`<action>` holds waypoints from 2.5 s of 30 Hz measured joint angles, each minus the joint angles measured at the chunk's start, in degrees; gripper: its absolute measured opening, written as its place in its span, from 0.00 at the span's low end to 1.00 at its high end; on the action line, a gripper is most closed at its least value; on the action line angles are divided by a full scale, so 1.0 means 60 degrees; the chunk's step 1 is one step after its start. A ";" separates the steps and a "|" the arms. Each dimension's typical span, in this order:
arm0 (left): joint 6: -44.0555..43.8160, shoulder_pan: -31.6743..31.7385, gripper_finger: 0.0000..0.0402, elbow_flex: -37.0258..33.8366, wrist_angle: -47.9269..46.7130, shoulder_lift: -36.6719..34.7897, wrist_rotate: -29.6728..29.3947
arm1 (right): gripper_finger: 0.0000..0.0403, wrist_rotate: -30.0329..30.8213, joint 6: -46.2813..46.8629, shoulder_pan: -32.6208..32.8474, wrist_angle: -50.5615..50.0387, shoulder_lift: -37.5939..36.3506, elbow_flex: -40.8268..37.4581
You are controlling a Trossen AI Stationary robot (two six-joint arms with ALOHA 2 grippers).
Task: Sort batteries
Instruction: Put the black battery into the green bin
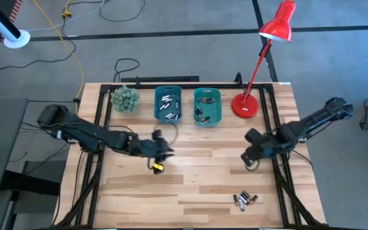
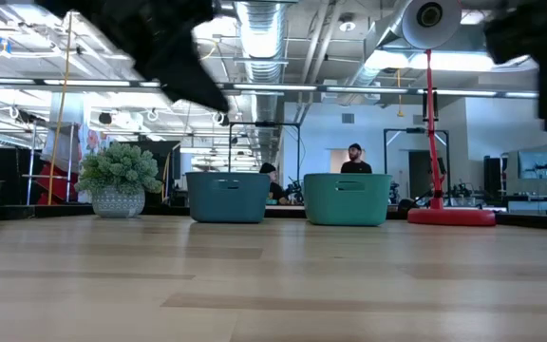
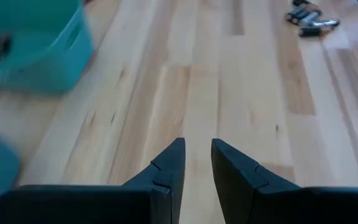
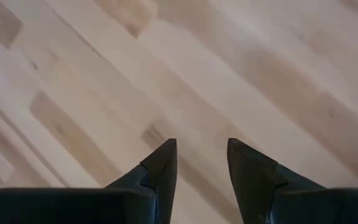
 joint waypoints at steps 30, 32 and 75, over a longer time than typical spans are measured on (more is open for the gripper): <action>0.3722 -0.0011 0.19 1.3983 -0.3142 1.0647 0.4462 | 0.39 0.0263 0.3289 0.4519 -0.0797 -0.0087 -0.0338; 0.3972 0.0053 0.19 1.4590 -0.3129 1.1052 0.4801 | 0.39 0.0263 0.3492 0.4600 -0.0793 -0.0087 -0.0338; 0.1115 0.0886 0.07 1.4605 -0.8765 1.0016 0.3101 | 0.27 0.0239 0.7017 0.6676 0.0442 0.3196 0.1027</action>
